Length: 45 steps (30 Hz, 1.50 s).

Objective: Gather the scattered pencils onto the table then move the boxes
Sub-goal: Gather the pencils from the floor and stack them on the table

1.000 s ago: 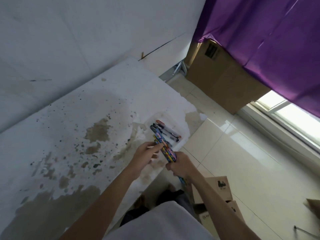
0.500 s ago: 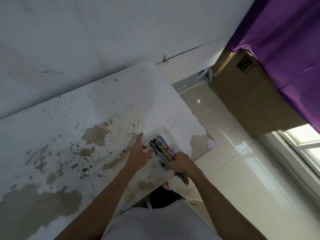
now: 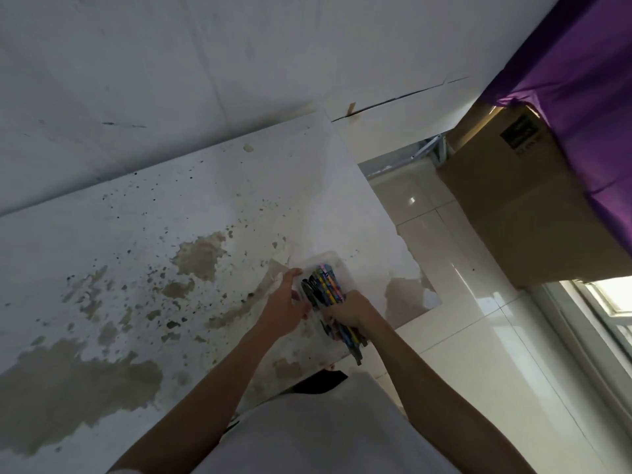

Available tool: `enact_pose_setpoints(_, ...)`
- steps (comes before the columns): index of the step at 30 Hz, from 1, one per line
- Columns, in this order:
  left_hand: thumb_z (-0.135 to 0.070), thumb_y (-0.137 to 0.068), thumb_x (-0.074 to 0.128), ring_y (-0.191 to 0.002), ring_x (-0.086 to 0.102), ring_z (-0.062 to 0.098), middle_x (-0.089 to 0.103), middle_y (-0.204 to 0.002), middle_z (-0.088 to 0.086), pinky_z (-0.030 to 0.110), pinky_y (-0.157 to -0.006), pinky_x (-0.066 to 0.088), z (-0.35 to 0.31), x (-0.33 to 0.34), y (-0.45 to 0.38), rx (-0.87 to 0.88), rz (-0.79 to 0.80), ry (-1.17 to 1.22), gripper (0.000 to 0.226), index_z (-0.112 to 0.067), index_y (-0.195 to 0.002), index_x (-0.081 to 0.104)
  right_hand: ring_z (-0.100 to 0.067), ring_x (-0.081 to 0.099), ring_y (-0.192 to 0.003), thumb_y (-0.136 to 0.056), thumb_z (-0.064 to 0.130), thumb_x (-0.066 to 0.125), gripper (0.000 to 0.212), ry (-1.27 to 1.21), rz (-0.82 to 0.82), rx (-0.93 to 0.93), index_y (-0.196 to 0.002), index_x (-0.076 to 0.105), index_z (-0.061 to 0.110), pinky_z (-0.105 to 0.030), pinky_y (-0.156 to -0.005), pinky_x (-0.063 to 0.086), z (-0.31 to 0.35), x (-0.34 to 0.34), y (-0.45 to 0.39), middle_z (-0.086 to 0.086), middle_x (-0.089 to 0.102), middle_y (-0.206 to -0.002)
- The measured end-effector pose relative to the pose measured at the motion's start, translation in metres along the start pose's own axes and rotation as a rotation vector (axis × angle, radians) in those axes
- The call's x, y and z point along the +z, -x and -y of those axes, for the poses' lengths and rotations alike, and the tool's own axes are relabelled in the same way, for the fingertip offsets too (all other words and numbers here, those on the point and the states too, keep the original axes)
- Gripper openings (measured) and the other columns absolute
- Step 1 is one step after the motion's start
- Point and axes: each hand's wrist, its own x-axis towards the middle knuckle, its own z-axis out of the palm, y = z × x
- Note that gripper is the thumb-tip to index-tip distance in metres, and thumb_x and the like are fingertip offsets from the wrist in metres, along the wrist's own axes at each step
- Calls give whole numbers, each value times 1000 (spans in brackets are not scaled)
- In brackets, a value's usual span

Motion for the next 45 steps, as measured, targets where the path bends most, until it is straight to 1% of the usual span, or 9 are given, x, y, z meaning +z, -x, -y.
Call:
enact_pose_setpoints(4,4,-92,63,-58,55,15,54,-75,5,13,-50,48,3,-2,-4,-15,33,55,64,-13,-146,34,-27,68,-84,-74,38,75,50,76,-66,-24,-109,59,6,-33,-65,57,7,0,-8,-11,66,-96)
enact_pose_setpoints(9,16,-91,57,-58,44,21,47,-70,10,15,-47,43,6,-2,-10,-27,90,99,63,-8,-144,33,-27,68,-88,-74,43,76,57,138,-89,-31,-115,56,8,-39,-77,61,10,1,-13,-10,65,-99)
enact_pose_setpoints(14,13,-92,58,-60,43,20,46,-72,10,13,-47,42,3,-3,-14,5,123,10,60,-6,-143,32,-24,65,-87,-80,40,75,50,113,-81,-20,-113,52,10,-31,-66,53,6,1,-11,-8,61,-101)
enact_pose_setpoints(17,-2,-95,63,-70,54,14,56,-89,9,10,-54,47,2,-8,-12,-40,76,58,54,-8,-141,36,-23,63,-82,-81,34,76,45,8,-34,-15,-111,57,6,-26,-60,49,3,1,-13,-10,63,-100)
enact_pose_setpoints(21,-25,-91,71,-95,65,25,63,-114,12,40,-84,57,4,-13,-10,-36,28,11,60,-15,-141,38,-33,70,-92,-76,30,79,50,-132,17,17,-114,64,1,-38,-77,61,3,0,-15,-19,70,-105)
enact_pose_setpoints(25,-49,-72,72,-94,64,35,60,-113,15,55,-86,57,21,-12,-18,8,48,13,82,-23,-142,38,-36,71,-92,-75,27,81,47,-181,66,44,-110,65,1,-48,-83,62,4,-1,-16,-22,71,-103)
enact_pose_setpoints(32,-21,-89,73,-101,62,24,59,-117,10,36,-84,57,3,-14,-8,58,-6,-31,61,-15,-141,42,-21,63,-75,-79,23,81,37,-100,29,17,-105,64,4,-25,-53,48,8,-6,-8,-12,66,-95)
enact_pose_setpoints(35,-20,-90,71,-98,63,24,58,-116,9,27,-76,54,6,-12,-10,53,-16,-33,57,-15,-139,43,-22,64,-73,-77,19,82,28,-117,41,36,-93,64,6,-25,-53,51,7,-10,-3,-13,66,-92)
enact_pose_setpoints(45,-24,-88,73,-79,55,12,48,-113,4,14,-64,42,4,-8,1,92,-188,-82,52,-19,-133,47,-26,68,-85,-72,22,86,49,-48,6,-4,-111,65,1,-28,-66,55,3,-10,-5,-13,69,-101)
